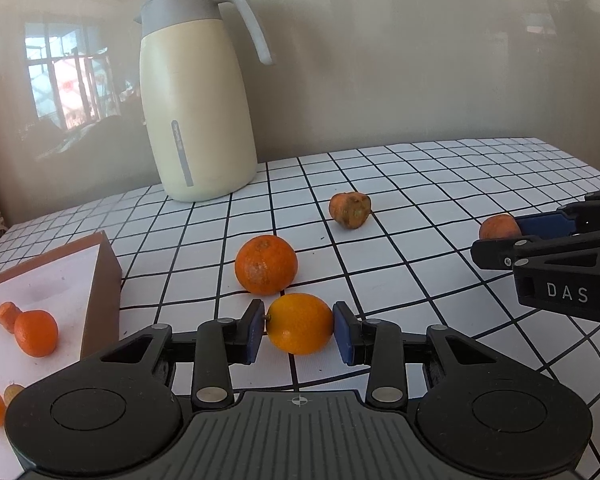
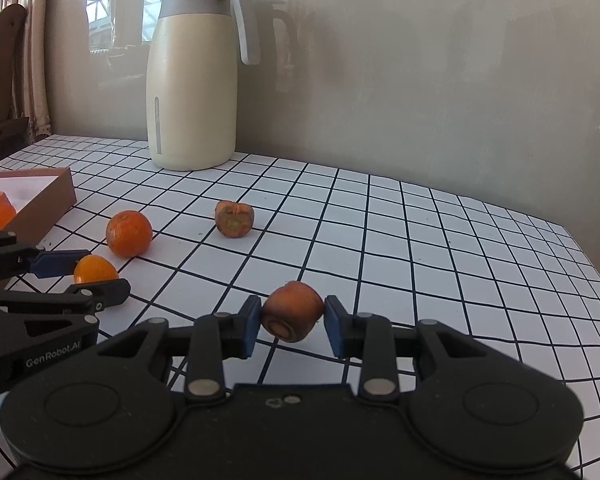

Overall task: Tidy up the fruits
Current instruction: 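Carry the orange and carrot piece over the box with both tools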

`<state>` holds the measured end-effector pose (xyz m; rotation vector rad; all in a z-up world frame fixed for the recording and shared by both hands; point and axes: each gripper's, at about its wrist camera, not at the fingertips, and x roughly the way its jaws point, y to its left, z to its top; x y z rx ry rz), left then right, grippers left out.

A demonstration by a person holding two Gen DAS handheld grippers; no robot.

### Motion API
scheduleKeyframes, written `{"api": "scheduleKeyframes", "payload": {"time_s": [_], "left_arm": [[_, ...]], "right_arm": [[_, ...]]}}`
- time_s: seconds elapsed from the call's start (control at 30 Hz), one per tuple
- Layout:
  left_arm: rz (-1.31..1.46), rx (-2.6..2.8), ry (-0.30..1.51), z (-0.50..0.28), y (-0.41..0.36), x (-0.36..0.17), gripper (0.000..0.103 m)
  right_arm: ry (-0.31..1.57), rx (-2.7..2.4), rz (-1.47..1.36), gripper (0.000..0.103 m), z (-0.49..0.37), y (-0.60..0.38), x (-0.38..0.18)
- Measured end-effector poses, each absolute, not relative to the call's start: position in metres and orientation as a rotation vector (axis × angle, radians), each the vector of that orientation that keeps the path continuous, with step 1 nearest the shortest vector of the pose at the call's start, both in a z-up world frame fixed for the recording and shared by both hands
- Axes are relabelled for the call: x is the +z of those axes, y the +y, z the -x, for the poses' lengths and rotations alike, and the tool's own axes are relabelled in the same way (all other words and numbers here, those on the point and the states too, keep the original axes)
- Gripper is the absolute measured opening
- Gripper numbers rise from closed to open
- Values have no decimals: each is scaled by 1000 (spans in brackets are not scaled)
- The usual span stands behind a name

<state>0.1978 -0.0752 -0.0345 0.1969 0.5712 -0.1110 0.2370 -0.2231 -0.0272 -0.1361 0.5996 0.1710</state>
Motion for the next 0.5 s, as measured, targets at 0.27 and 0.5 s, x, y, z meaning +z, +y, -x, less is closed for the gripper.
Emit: {"api": "scheduleKeyframes", "payload": {"time_s": [0.27,0.5], "left_arm": [[-190,-127,547,-188,-74,-25,37],[-160,-127,499,-163,-65,-3,37]], "right_arm": [[573,172,133,26,-230,-223,-17],[545,173,134,26,-212,-222,-1]]}}
